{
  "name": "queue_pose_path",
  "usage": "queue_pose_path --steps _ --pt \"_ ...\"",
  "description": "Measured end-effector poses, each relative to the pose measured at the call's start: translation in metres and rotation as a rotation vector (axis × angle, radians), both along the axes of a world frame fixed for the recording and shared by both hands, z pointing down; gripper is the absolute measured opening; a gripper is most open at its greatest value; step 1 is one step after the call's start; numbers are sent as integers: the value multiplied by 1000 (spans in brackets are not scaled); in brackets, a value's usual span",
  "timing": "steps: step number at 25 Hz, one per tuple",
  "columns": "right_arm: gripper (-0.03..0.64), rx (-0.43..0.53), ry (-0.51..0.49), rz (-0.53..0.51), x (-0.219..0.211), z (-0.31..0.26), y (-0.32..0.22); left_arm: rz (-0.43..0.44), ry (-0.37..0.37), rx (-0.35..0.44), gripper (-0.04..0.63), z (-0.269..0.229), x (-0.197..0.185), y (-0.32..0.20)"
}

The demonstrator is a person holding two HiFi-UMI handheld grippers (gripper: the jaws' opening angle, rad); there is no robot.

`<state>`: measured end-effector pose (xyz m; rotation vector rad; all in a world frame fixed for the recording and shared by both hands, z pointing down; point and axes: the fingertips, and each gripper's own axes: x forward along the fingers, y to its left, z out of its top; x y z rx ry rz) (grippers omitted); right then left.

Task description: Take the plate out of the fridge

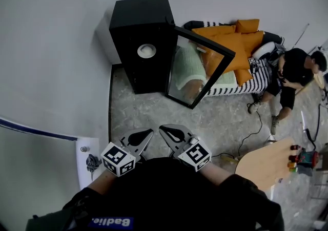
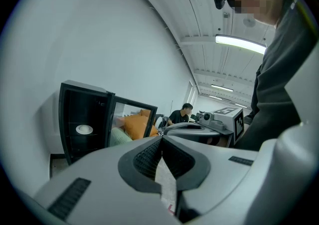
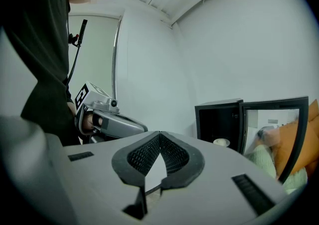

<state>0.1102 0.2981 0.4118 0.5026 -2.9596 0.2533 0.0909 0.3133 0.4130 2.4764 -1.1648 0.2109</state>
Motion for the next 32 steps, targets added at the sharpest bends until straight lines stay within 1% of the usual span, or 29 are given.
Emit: queue_pose_path --steps 4,8,12,17,21,25,32 --pt "9 -26 14 -9 12 -1 -6 -19 -5 -3 8 -1 11 -6" --pt "9 -16 1 -22 28 3 -19 -52 -13 -2 8 2 21 -15" --pt "9 -41 6 -26 45 10 -30 -77 -13 -12 8 7 37 -19" --pt "9 -61 36 -39 53 16 -44 -103 -13 -18 8 7 38 -30" --pt "9 -66 59 -27 46 22 -64 -108 0 -14 8 8 25 -49" --pt "9 -71 92 -2 24 24 -92 -86 20 -11 8 14 4 -79" --pt "9 -76 141 49 -39 36 -149 -12 -4 21 8 12 -60 -146"
